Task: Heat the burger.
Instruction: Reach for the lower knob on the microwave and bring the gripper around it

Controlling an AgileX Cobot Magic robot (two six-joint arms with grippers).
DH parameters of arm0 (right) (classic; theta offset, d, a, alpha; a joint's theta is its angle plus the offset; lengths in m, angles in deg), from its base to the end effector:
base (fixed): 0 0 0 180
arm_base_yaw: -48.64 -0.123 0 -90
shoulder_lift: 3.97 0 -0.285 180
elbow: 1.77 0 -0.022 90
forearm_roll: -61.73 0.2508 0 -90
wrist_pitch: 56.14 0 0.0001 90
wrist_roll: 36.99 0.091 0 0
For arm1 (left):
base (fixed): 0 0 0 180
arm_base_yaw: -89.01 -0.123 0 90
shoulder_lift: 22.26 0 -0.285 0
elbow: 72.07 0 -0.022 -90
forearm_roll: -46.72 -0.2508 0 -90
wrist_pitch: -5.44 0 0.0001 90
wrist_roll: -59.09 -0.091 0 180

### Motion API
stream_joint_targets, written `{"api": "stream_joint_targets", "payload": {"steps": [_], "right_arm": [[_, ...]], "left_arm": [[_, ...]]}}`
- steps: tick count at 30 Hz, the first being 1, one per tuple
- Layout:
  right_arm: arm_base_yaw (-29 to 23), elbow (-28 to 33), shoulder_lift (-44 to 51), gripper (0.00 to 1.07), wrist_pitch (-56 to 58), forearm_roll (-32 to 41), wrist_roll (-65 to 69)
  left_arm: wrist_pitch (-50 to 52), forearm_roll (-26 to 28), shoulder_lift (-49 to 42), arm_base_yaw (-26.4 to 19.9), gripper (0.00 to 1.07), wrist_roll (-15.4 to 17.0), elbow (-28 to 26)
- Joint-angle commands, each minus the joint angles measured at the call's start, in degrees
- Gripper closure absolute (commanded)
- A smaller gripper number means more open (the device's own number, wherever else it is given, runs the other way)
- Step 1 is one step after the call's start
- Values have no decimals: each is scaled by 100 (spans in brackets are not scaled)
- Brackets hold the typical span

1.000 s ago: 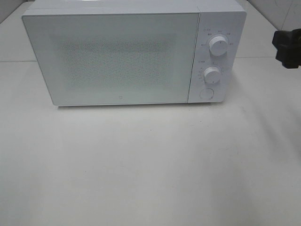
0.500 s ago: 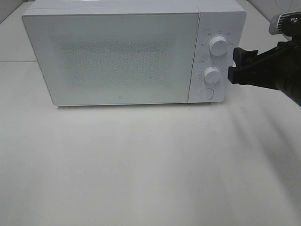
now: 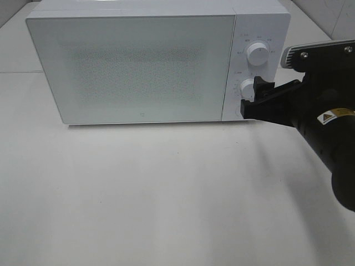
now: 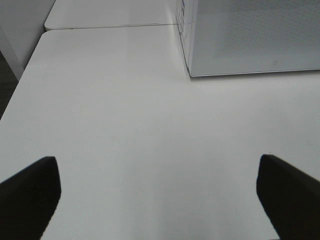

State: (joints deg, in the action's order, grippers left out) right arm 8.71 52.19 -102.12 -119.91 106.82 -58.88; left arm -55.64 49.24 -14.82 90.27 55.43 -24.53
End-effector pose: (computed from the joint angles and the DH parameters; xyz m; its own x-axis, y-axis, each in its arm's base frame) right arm 0.2264 0.1142 0.1851 -0.0941 -0.0433 -0.9946 -0.0089 0.9991 -0.0426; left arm -0.0082 -0.0033 0.2818 -0.4360 0.0522 -0.8984 0.0752 0.9969 0.0214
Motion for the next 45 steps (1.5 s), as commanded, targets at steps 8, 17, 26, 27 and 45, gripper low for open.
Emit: {"api": "stream_joint_targets", "payload": {"steps": [8, 17, 26, 27, 45], "right_arm": [[-241, 6, -413, 31, -584, 23, 212], [-223, -17, -470, 31, -613, 17, 779], [-63, -292, -1106, 31, -561, -57, 1037], [-63, -292, -1106, 31, -561, -57, 1037], [745, -1071, -2040, 31, -470, -1100, 1358]], "left_arm": [[-34, -23, -80, -29, 6, 6, 0], [-34, -23, -80, -29, 6, 6, 0], [-34, -23, -80, -29, 6, 6, 0], [-34, -23, -80, -29, 6, 6, 0], [-34, -23, -80, -29, 6, 6, 0]]}}
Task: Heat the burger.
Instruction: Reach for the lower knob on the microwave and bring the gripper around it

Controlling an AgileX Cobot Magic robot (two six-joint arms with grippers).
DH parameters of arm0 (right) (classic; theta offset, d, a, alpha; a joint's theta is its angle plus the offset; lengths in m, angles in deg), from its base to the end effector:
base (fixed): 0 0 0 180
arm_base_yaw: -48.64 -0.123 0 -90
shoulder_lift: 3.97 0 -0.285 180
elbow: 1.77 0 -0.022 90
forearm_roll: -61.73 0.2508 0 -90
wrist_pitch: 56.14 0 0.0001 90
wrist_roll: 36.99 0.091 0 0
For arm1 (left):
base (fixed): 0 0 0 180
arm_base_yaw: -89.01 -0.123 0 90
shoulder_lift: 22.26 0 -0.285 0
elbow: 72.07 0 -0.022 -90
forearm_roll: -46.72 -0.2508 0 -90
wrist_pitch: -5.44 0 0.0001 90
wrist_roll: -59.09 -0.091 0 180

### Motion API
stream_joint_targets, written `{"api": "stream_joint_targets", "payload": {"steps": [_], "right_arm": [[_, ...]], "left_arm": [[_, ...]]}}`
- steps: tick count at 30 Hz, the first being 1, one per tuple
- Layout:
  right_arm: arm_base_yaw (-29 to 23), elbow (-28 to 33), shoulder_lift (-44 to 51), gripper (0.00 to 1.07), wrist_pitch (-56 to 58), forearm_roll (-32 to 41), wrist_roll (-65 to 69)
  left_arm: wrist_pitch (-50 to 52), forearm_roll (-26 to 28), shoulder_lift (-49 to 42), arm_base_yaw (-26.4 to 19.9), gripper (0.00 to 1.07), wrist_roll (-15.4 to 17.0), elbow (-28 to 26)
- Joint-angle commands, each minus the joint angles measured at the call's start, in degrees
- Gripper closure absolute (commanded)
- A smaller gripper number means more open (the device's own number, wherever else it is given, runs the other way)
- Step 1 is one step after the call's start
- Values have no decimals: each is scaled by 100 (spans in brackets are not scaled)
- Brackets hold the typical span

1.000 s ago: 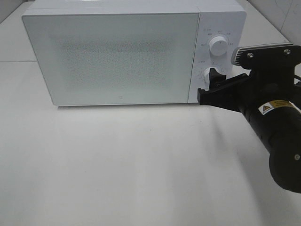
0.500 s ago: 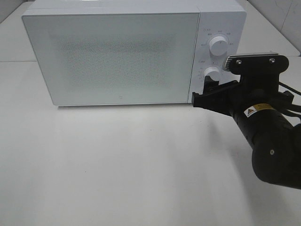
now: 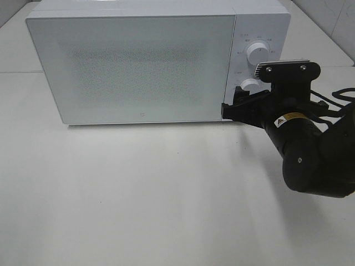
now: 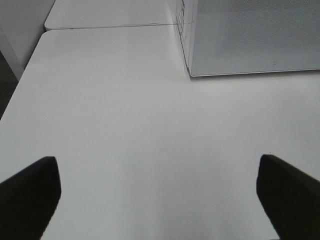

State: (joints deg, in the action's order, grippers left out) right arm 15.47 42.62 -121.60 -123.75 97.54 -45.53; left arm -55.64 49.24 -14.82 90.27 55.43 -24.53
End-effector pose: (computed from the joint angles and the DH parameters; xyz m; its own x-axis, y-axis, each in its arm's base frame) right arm 0.2832 0.1263 0.1317 -0.1308 0.0339 -0.9908 0.0027 0.9994 0.0338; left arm -0.0082 -0.0033 0.2818 -0.4360 0.0522 -0.8984 0.0752 0.9969 0.0214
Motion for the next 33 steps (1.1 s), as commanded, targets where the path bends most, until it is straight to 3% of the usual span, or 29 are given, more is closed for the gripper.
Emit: {"api": "stream_joint_targets", "payload": {"steps": [1, 21, 33], "right_arm": [[69, -115, -92, 31, -86, -172, 23], [235, -831, -670, 31, -80, -327, 29], [372, -928, -894, 31, -160, -390, 57]], "left_arm": [[-34, -23, -80, -29, 6, 6, 0], [-34, -23, -74, -29, 6, 6, 0], [-34, -23, -74, -29, 6, 6, 0]]}}
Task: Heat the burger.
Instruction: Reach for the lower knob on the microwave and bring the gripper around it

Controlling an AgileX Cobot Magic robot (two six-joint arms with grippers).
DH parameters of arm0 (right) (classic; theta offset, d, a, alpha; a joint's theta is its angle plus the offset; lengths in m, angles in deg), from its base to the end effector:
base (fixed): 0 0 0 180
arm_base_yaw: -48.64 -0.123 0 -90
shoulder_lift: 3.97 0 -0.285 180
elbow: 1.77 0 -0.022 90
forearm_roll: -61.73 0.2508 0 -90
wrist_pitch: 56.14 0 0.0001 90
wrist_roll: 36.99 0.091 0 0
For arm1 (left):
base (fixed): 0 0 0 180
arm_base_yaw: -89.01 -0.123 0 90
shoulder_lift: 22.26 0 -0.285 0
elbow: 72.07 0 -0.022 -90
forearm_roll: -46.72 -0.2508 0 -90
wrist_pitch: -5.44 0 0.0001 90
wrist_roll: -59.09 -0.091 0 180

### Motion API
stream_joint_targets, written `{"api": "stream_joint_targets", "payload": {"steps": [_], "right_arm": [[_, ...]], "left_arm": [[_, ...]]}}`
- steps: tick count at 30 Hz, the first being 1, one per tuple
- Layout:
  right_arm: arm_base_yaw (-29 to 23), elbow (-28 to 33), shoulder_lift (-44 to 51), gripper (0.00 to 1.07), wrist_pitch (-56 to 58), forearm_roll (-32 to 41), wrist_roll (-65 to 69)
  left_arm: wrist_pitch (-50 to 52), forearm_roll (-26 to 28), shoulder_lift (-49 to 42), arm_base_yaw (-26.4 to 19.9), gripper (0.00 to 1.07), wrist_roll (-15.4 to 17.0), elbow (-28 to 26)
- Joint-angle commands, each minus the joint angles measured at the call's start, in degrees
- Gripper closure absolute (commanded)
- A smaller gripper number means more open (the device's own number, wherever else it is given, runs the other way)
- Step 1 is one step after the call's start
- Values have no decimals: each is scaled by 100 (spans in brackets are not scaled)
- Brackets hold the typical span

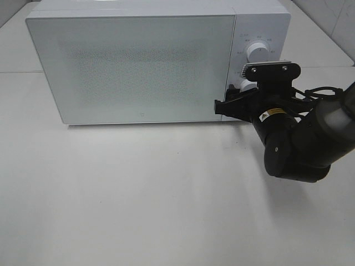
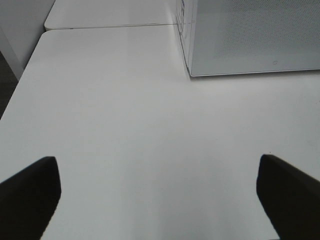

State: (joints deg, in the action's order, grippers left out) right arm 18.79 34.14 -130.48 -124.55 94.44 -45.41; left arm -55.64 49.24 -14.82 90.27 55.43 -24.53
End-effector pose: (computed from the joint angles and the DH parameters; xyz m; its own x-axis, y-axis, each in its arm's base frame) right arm 0.3213 0.1317 0.1091 -0.1143 0.0192 -0.9933 0.0114 0.9998 0.0180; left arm -0.0082 -0.0033 0.2818 -0.4360 0.0522 -0.8984 0.0752 0.9969 0.0214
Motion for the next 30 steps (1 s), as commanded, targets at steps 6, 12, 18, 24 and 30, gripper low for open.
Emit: {"api": "stream_joint_targets", "payload": {"steps": [6, 12, 18, 24, 30], "right_arm": [[29, -80, 6, 35, -149, -115, 29], [23, -80, 6, 45, -149, -115, 29], [23, -80, 6, 80, -195, -212, 0], [23, -80, 6, 107, -327, -453, -11], [23, -80, 6, 107, -435, -458, 97]], "left_arm": [[-34, -23, -74, -29, 6, 6, 0], [-34, -23, -74, -29, 6, 6, 0], [-34, -23, -74, -29, 6, 6, 0], [-34, -23, -74, -29, 6, 6, 0], [-34, -23, -74, -29, 6, 6, 0]]}}
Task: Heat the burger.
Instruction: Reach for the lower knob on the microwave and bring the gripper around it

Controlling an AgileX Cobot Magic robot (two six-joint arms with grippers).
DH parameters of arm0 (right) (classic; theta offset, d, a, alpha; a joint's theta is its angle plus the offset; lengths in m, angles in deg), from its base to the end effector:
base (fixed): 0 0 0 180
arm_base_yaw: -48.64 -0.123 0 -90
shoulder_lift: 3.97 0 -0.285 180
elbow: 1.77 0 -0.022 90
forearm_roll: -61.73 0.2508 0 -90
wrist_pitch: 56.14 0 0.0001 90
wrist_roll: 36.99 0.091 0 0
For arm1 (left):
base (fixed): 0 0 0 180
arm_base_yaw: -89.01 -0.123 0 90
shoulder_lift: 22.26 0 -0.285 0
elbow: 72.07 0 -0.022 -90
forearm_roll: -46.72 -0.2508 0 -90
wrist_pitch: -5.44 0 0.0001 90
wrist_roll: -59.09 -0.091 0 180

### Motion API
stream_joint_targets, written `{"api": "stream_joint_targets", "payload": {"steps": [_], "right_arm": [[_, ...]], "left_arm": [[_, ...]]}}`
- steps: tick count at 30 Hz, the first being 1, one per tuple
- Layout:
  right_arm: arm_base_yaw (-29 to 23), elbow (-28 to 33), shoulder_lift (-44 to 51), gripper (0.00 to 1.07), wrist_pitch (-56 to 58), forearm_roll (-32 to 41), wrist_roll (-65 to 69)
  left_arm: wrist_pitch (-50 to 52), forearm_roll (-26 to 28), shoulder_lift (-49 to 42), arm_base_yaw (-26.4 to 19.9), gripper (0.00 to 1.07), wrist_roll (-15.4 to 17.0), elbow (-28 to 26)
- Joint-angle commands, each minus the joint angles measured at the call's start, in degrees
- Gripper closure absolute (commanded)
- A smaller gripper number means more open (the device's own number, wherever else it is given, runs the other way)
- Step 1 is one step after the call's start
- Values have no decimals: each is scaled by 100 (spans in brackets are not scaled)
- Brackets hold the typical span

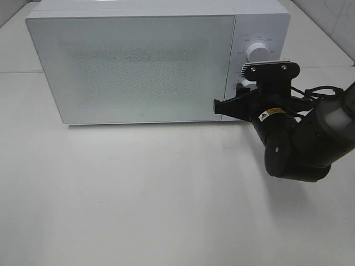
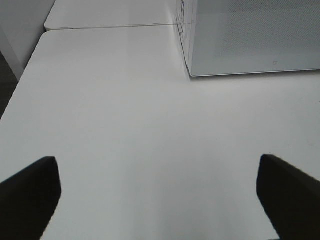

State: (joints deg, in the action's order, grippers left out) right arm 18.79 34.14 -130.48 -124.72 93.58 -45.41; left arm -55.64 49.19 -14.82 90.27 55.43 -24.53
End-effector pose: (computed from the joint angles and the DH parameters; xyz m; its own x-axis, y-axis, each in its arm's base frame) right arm 0.3214 0.1329 0.1096 -0.1094 0.0136 -0.9939 -0.0025 0.9999 0.0140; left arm -0.0082 -0.0033 0.2818 -0.4360 0.0526 -0.8984 0.0747 0.9970 0.0221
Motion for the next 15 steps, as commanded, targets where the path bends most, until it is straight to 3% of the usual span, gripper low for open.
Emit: {"api": "stream_joint_targets", "payload": {"steps": [1, 9, 14, 15], "right_arm": [[23, -80, 6, 107, -418, -372, 97], [23, -80, 6, 107, -435, -539, 1404], [23, -80, 6, 107, -498, -768, 2997], [23, -80, 6, 107, -630, -900, 3816]], "left_arm": [[-34, -17, -74, -29, 6, 6, 0], [-34, -17, -74, -29, 6, 6, 0], [-34, -17, -74, -29, 6, 6, 0], [-34, -17, -74, -29, 6, 6, 0]]}}
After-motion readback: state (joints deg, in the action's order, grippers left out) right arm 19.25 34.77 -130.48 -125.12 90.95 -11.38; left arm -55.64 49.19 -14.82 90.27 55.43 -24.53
